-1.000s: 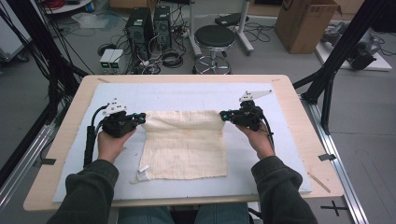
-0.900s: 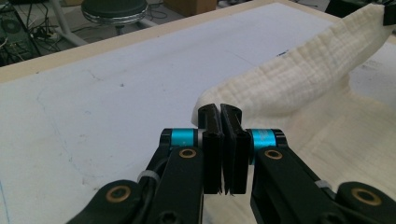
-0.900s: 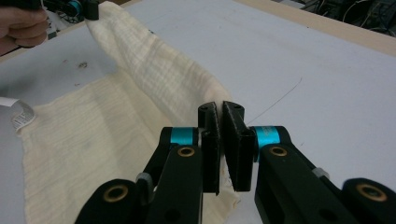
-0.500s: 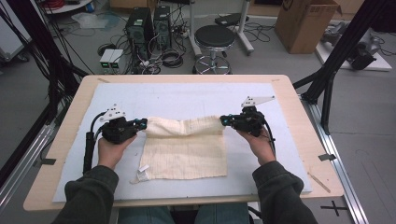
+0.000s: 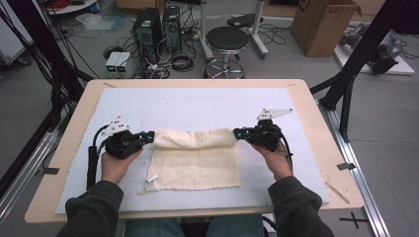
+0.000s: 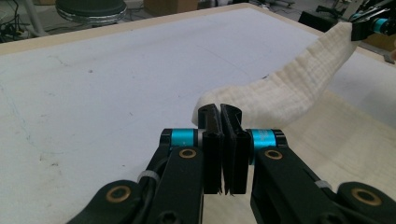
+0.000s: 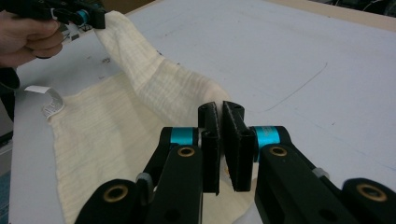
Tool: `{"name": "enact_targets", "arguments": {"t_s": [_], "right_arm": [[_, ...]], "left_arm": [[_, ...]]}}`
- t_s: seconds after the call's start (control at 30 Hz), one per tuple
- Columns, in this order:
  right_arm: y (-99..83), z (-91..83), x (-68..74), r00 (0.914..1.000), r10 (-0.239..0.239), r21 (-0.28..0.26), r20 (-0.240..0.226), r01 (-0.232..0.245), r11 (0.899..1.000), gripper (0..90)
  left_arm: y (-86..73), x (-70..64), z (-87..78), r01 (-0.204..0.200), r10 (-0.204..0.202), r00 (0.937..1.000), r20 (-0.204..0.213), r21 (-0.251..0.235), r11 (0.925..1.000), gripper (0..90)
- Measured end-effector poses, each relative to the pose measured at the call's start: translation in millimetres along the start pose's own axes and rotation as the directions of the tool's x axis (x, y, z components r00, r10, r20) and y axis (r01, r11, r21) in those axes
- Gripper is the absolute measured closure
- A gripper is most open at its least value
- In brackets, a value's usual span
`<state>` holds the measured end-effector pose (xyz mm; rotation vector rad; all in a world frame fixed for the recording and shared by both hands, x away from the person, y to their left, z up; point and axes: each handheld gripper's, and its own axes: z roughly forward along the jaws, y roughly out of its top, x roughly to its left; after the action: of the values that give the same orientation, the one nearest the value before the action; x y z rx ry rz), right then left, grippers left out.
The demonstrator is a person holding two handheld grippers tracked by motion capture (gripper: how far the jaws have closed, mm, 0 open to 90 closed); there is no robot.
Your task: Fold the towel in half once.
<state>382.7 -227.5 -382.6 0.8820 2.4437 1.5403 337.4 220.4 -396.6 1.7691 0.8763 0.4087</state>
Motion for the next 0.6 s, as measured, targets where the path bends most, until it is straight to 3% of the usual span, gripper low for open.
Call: {"name": "enact_targets", "arguments": {"t_s": [0.33,0.6], "right_arm": [[-1.2,-4.9,6.5,0.9998,-0.014,-0.016,-0.017,0.014,1.000,85.6],[-8.8,-7.0,9.4,0.9997,-0.013,-0.009,-0.019,0.013,1.000,85.5]], "left_arm": [[-5.5,-4.6,-7.7,-0.007,0.007,0.9999,0.011,-0.005,1.0000,87.0],[-8.6,-8.2,-13.0,-0.038,0.038,0.9993,0.007,0.015,0.9992,87.0]]}}
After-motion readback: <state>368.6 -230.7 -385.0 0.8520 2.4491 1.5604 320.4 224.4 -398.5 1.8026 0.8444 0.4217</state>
